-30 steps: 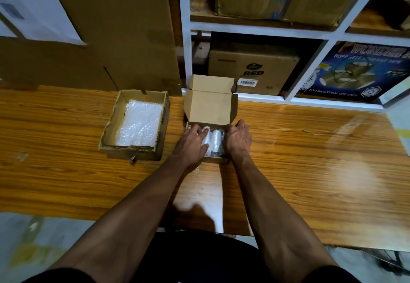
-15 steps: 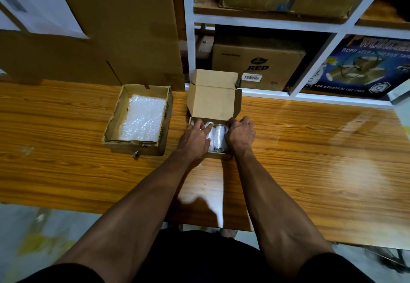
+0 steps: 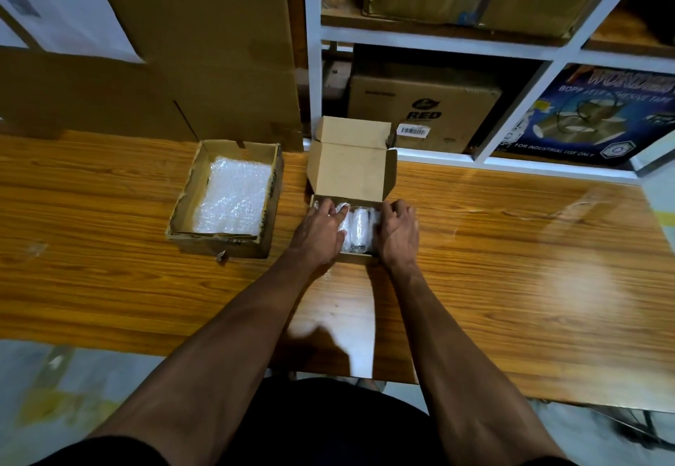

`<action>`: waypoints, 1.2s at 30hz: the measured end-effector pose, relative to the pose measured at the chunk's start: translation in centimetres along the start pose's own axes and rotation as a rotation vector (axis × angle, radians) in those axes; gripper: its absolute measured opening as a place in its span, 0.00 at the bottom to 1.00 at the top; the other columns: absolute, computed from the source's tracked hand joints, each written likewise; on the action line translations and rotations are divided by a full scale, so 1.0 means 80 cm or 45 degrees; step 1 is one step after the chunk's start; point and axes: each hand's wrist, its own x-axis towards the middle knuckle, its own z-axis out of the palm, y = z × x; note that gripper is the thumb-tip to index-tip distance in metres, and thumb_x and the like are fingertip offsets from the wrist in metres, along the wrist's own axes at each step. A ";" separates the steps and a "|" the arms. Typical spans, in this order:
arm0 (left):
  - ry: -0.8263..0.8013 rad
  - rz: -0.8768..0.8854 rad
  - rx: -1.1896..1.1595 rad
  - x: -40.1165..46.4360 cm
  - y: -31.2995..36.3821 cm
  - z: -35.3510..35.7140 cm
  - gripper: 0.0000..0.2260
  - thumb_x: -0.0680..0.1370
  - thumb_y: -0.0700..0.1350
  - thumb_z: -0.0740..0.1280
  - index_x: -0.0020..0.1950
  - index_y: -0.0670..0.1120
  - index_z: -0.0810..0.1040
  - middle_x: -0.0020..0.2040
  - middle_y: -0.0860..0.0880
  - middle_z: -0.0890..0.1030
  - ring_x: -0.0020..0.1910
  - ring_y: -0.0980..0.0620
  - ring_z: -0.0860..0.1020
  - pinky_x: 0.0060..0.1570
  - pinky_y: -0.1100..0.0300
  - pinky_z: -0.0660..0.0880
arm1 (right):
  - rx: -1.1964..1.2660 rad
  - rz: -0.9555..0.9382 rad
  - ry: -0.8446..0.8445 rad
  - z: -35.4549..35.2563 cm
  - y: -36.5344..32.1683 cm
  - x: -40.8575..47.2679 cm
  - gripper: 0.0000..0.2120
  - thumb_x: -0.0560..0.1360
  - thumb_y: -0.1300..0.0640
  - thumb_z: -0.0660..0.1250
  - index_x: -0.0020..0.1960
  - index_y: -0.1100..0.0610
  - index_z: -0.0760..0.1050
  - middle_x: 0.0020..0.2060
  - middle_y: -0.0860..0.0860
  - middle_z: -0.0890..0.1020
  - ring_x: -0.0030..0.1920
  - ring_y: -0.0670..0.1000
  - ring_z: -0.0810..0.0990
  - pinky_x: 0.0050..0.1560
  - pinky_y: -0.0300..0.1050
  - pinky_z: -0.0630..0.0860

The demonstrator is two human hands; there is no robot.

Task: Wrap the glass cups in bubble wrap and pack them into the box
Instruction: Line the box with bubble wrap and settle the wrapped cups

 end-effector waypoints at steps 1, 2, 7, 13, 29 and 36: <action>-0.004 -0.003 0.001 0.000 0.001 0.000 0.29 0.85 0.53 0.63 0.85 0.49 0.61 0.70 0.45 0.68 0.66 0.45 0.71 0.67 0.52 0.71 | -0.016 -0.035 -0.001 0.002 0.005 -0.005 0.26 0.77 0.51 0.72 0.73 0.53 0.70 0.68 0.58 0.71 0.64 0.60 0.69 0.60 0.55 0.71; -0.004 -0.001 0.003 0.000 0.001 0.002 0.29 0.85 0.54 0.63 0.85 0.49 0.60 0.70 0.45 0.68 0.67 0.45 0.71 0.67 0.52 0.72 | -0.037 -0.047 0.000 0.004 0.010 -0.009 0.26 0.77 0.49 0.71 0.73 0.50 0.70 0.69 0.58 0.69 0.64 0.59 0.68 0.59 0.54 0.70; -0.038 -0.021 -0.033 0.005 0.003 0.003 0.30 0.85 0.53 0.64 0.85 0.49 0.60 0.70 0.44 0.67 0.67 0.46 0.71 0.67 0.53 0.73 | -0.128 0.045 -0.099 0.004 0.012 -0.014 0.31 0.75 0.43 0.73 0.76 0.40 0.67 0.74 0.58 0.61 0.65 0.60 0.65 0.60 0.54 0.69; -0.088 -0.124 -0.030 0.011 0.011 0.006 0.31 0.84 0.54 0.65 0.85 0.52 0.59 0.73 0.43 0.63 0.69 0.43 0.71 0.68 0.49 0.75 | -0.213 0.070 -0.138 -0.002 -0.002 -0.013 0.28 0.77 0.42 0.71 0.74 0.41 0.67 0.73 0.58 0.61 0.65 0.61 0.64 0.61 0.55 0.68; 0.074 -0.225 -0.352 -0.012 -0.006 -0.017 0.26 0.80 0.48 0.74 0.76 0.44 0.73 0.72 0.44 0.73 0.70 0.43 0.73 0.69 0.51 0.71 | -0.157 -0.280 -0.254 -0.006 -0.045 -0.008 0.34 0.79 0.45 0.70 0.81 0.46 0.61 0.77 0.58 0.58 0.72 0.63 0.62 0.71 0.56 0.67; -0.022 -0.191 -0.291 -0.004 -0.010 -0.017 0.27 0.79 0.52 0.75 0.75 0.44 0.74 0.70 0.45 0.73 0.67 0.44 0.75 0.66 0.52 0.73 | -0.319 -0.219 -0.291 -0.011 -0.062 -0.001 0.36 0.75 0.41 0.73 0.78 0.45 0.62 0.74 0.60 0.59 0.70 0.64 0.64 0.67 0.55 0.68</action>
